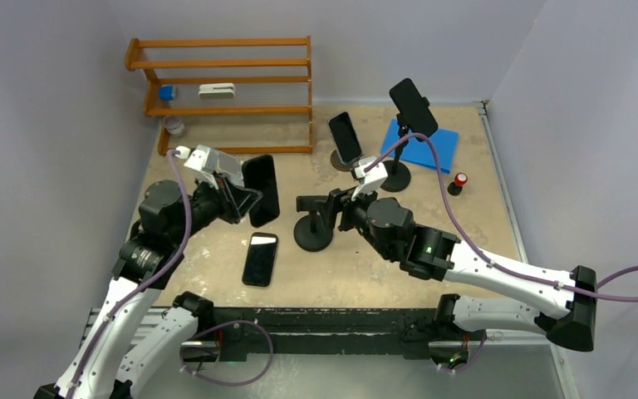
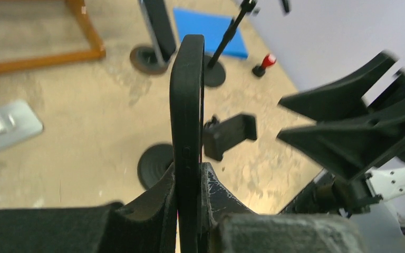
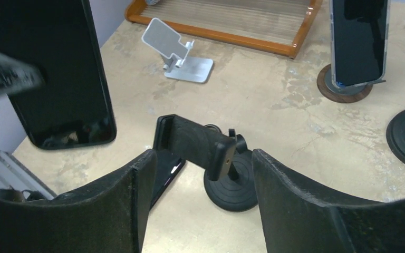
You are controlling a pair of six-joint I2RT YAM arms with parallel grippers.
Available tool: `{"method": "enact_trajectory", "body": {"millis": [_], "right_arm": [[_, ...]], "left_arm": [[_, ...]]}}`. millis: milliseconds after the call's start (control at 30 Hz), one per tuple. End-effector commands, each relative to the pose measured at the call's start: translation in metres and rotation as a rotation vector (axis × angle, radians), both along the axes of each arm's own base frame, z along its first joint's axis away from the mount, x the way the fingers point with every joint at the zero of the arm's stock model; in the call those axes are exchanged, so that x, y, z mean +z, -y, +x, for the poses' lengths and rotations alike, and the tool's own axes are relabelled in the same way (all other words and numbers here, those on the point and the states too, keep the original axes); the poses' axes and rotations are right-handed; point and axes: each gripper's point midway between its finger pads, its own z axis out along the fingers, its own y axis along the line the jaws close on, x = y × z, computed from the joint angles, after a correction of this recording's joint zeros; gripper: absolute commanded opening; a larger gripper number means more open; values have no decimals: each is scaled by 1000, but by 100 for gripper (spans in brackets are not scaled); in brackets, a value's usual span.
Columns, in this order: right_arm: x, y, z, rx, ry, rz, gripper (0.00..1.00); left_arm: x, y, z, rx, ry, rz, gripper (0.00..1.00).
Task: Remove the phone from the phone stand
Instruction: Place the phone at the center of the board.
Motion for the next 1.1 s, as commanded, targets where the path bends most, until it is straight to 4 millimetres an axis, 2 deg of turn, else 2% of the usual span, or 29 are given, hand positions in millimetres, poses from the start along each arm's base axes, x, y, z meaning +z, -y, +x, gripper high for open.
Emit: {"method": "enact_trajectory", "body": {"millis": [0,200,300,400,533,700,833,1067], "right_arm": [[7,6,14,-68,-10,59,67],[14,15,13,-92,6,107,67],[17,23,12,-105,15,125,67],[19,26,11,-107,21,140,68],[19,27,9,-103,18,145,68],[17,28,8,-99,16,143,69],[15,27,7,-94,13,146,69],[19,30,6,-94,19,154,70]], "left_arm": [[-37,5,-12,-64,-166,67,0],[-87,22,-26,-155,-470,56,0],[-118,23,-28,-117,-651,47,0],[-148,24,-27,-85,-775,53,0],[-175,30,-25,-81,-869,40,0],[-200,39,-20,-103,-953,30,0],[-212,44,-8,-84,-981,37,0],[-240,40,5,18,-1047,95,0]]}}
